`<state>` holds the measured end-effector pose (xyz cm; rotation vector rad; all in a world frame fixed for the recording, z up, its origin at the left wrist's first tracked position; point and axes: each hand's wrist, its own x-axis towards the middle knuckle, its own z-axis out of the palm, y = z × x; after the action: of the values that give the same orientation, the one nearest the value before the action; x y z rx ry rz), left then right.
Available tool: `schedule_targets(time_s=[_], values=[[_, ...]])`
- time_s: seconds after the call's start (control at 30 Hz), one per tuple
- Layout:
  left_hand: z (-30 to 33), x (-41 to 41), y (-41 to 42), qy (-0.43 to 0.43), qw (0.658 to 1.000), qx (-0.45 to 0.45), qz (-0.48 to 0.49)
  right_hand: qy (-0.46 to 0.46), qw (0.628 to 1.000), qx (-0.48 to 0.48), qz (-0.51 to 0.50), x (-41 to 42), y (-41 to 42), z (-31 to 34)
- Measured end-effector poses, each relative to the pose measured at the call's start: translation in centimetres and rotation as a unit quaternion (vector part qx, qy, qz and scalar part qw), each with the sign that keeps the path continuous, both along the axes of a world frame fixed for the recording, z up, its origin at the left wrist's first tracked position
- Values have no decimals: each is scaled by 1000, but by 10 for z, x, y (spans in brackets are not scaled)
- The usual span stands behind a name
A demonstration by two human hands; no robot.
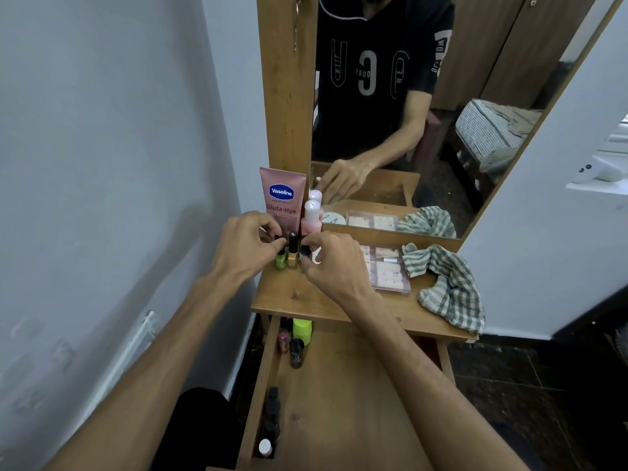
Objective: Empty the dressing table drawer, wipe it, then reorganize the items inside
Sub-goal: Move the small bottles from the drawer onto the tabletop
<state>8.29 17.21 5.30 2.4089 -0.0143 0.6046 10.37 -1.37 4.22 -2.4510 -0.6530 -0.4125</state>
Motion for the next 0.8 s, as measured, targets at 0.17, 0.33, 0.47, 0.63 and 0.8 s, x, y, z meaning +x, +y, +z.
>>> schedule_targets(time_s=[0.17,0.33,0.47,0.63,0.8], values=[[-5,-5,1,-10,1000,6,-3,11,1000,28,3,-8,-11,2],[-10,-28,0,-45,999,-5,5,16,997,67,25,-37,-31,1],[-25,-61,-9,-65,998,-2,-13,51,996,65,39,-70,-46,-19],[-59,-100,-31,-25,999,12,-41,96,992,76,10,-101,-44,-48],[-85,-119,-43,57,998,-18,-24,131,990,39,30,-110,-37,-59]])
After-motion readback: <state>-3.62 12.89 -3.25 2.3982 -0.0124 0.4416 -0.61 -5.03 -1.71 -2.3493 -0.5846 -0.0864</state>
